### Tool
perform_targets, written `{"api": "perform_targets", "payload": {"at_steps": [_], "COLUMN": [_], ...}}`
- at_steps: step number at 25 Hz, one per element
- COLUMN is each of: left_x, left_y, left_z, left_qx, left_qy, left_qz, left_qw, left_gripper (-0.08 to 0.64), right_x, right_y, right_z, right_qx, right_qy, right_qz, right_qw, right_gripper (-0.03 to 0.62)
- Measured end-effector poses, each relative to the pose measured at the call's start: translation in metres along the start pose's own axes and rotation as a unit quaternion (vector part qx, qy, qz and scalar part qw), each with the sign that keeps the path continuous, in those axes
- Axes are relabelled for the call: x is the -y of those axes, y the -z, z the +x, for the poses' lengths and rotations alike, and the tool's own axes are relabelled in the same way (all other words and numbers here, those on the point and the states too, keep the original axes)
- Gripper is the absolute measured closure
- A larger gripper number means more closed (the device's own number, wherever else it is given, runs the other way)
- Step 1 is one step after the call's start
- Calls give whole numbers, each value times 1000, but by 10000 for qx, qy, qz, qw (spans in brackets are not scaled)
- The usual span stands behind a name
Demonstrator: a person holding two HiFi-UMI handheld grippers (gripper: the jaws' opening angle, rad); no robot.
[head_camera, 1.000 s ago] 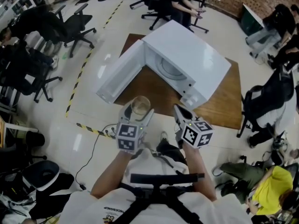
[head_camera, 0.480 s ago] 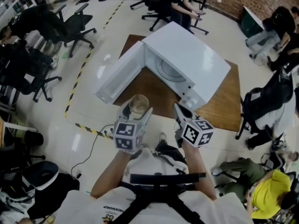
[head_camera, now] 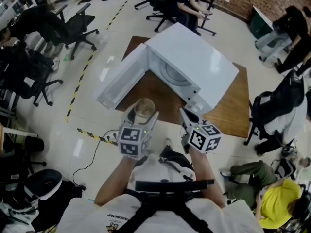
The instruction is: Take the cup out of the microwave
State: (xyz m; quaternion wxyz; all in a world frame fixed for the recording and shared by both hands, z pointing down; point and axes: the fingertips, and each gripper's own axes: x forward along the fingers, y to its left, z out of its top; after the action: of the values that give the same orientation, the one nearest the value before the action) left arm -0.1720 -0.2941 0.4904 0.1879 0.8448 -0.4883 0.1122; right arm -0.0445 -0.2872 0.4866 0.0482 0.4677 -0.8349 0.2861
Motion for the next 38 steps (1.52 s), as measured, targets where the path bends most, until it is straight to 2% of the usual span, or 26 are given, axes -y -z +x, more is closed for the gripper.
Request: {"api": "perform_targets", "payload": {"at_steps": [24,27,30,38], "left_x": [8,9,10,12], "left_y": [-6,-5,-7,-7], "left_z": [18,20,24,27], "left_qx": [-52,-51,-77,-73], "left_qy": [13,16,11,61], "left_qz": [-25,-21,-18,-8], "left_qw": [10000,10000,10000,10000], "left_gripper": [215,215,215,215], "right_x": [8,9,10,15], "right_y": [-12,-20,-26,-26], "right_z": [3,-1,-2,-2], "right_qx": [-70,103,52,146], "right_qy": [-116,-67,-23,-58], "right_qz": [-148,-273,-484,-243], "right_qw": [9998,9996,9988,9996], "right_gripper": [591,589,591,589]}}
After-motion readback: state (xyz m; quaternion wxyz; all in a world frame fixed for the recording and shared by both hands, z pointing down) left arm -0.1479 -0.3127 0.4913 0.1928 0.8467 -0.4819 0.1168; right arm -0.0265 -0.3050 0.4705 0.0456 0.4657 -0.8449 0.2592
